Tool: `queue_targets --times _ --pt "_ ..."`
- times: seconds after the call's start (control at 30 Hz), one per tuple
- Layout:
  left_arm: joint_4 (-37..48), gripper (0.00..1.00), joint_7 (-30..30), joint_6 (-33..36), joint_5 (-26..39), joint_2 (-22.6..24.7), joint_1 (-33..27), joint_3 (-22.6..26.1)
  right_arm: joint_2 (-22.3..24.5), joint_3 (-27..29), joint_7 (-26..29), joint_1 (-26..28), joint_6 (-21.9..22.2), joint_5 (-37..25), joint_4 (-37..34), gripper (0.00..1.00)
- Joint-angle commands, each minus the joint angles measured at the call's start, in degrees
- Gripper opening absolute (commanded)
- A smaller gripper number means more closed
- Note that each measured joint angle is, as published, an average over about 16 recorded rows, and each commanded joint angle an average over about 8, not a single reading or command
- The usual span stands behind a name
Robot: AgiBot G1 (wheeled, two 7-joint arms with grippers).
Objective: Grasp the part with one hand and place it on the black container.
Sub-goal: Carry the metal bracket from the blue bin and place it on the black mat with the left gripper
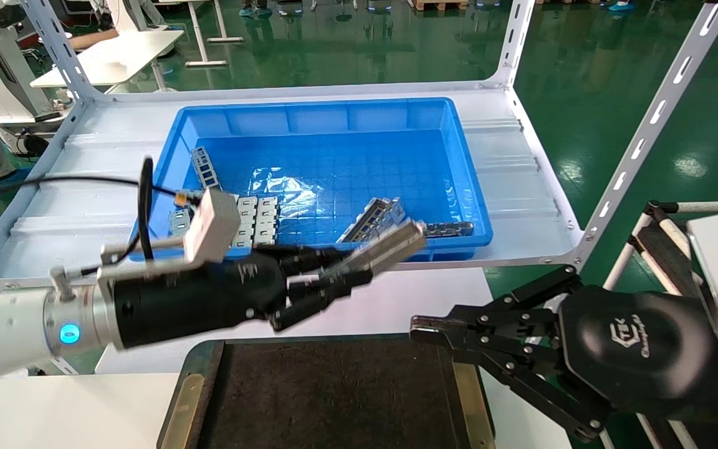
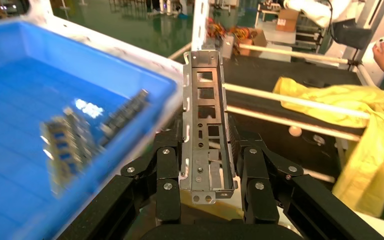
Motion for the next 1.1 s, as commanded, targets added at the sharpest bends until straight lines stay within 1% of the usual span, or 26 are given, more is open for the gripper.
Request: queue_targets --times 0.03,0.17,0.27,0.4,0.53,0.8,1.1 --pt "-5.1 0.00 -2.1 -1.4 -0.2 -1.4 3.3 -0.1 0.0 0.0 0.0 0.0 0.0 0.0 0.0 0.00" --pt "-11.7 0.00 -6.1 -6.1 1.3 -3.1 9.4 0.8 0.0 0.0 0.0 0.0 0.0 0.0 0.0 0.00" --pt "-14.7 0.00 -9.5 -9.9 3.0 -3.7 13.4 1.8 0.0 0.0 0.0 0.0 0.0 0.0 0.0 0.00" --pt "-16.5 0.00 -14.3 -14.8 6.2 -3.9 17.4 3.7 0.0 0.0 0.0 0.0 0.0 0.0 0.0 0.00" --pt "-16.6 0.00 -19.2 -20.0 10.5 -3.3 20.2 6.0 0.0 0.0 0.0 0.0 0.0 0.0 0.0 0.00" --pt "-14.7 0.00 -30.3 -30.9 19.6 0.1 22.3 9.9 0.0 0.0 0.0 0.0 0.0 0.0 0.0 0.00" --pt "-9.9 0.00 -43.5 -40.7 30.0 7.1 21.2 13.6 0.0 0.0 0.0 0.0 0.0 0.0 0.0 0.00"
